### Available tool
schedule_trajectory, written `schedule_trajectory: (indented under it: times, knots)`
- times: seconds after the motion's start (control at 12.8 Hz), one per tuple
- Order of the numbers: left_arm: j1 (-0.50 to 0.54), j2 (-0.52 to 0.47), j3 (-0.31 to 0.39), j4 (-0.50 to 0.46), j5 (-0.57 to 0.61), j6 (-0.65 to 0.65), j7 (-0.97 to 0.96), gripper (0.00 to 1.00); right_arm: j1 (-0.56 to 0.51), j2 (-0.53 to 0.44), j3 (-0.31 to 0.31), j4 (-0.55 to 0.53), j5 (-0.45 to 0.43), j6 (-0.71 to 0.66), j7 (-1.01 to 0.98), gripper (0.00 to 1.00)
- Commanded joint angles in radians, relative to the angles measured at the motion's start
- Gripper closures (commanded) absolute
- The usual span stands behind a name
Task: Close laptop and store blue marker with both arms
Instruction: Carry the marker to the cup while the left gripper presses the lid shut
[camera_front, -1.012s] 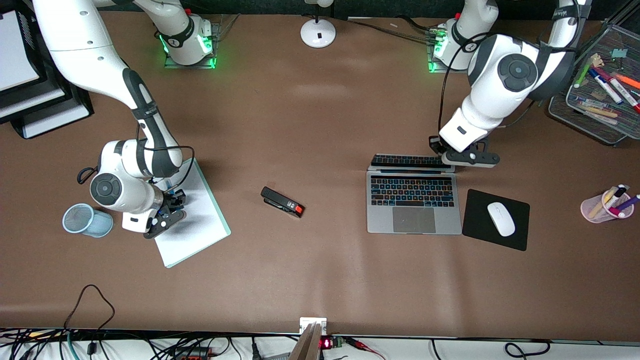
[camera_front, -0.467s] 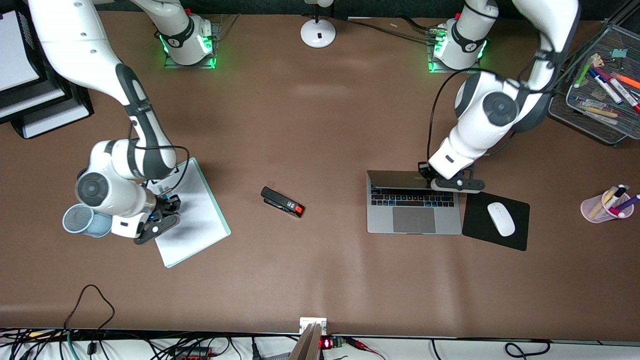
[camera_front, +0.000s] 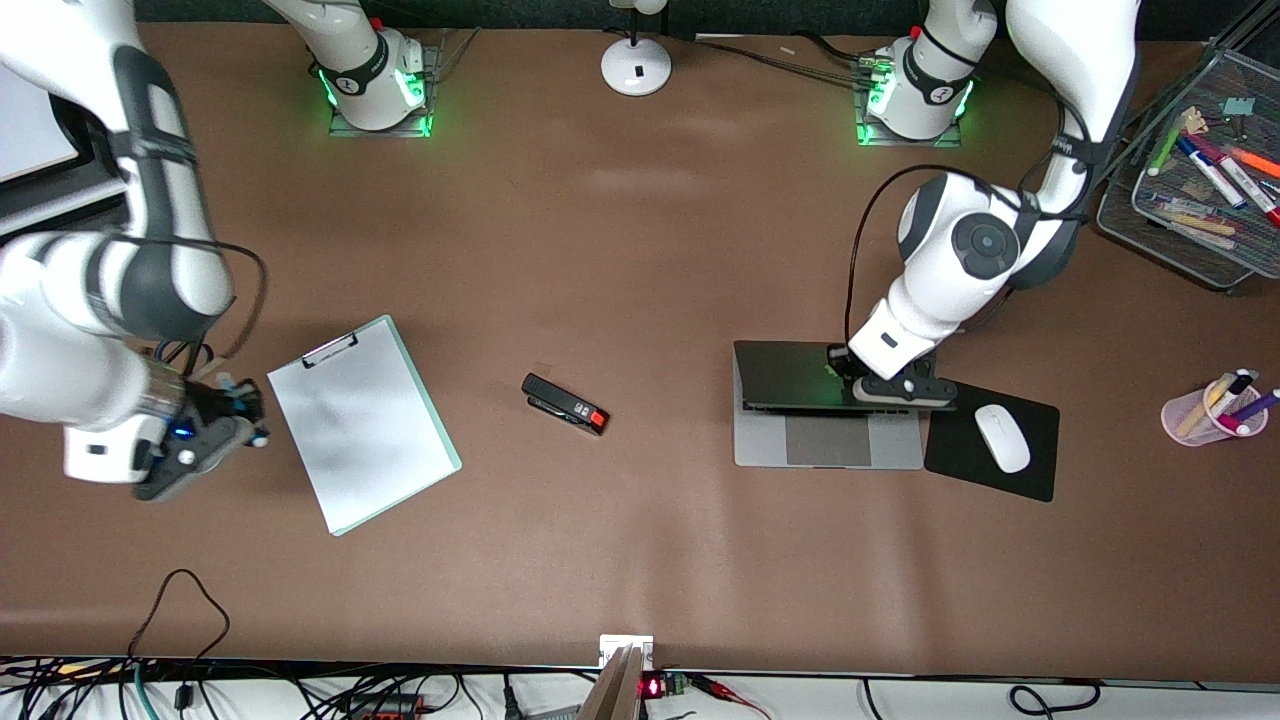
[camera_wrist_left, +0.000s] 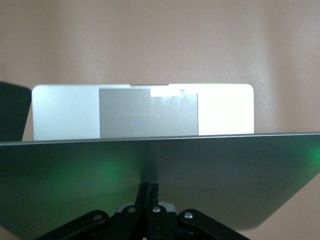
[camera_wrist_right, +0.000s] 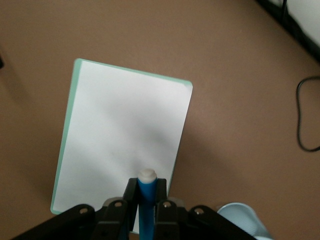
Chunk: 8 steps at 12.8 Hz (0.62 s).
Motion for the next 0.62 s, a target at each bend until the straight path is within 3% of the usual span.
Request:
schedule_trajectory:
  times: [0.0, 0.23, 0.39, 0.54]
  knots:
    - [-0.005, 0.104, 0.015, 0.119, 0.012, 0.003, -0.009, 1.00, -0.039, -0.049, 0.003, -0.001, 0.104, -0.026, -0.214, 1.00]
    - [-0.007, 0.187, 0.018, 0.191, 0.012, 0.008, -0.011, 1.00, -0.112, -0.051, 0.001, 0.038, 0.280, -0.058, -0.491, 1.00]
    - [-0.014, 0.224, 0.033, 0.197, 0.015, 0.066, -0.011, 1.00, -0.175, -0.042, 0.001, 0.055, 0.373, -0.079, -0.649, 1.00]
    - [-0.017, 0.267, 0.039, 0.199, 0.015, 0.121, -0.009, 1.00, -0.249, -0.022, 0.001, 0.054, 0.519, -0.082, -0.865, 1.00]
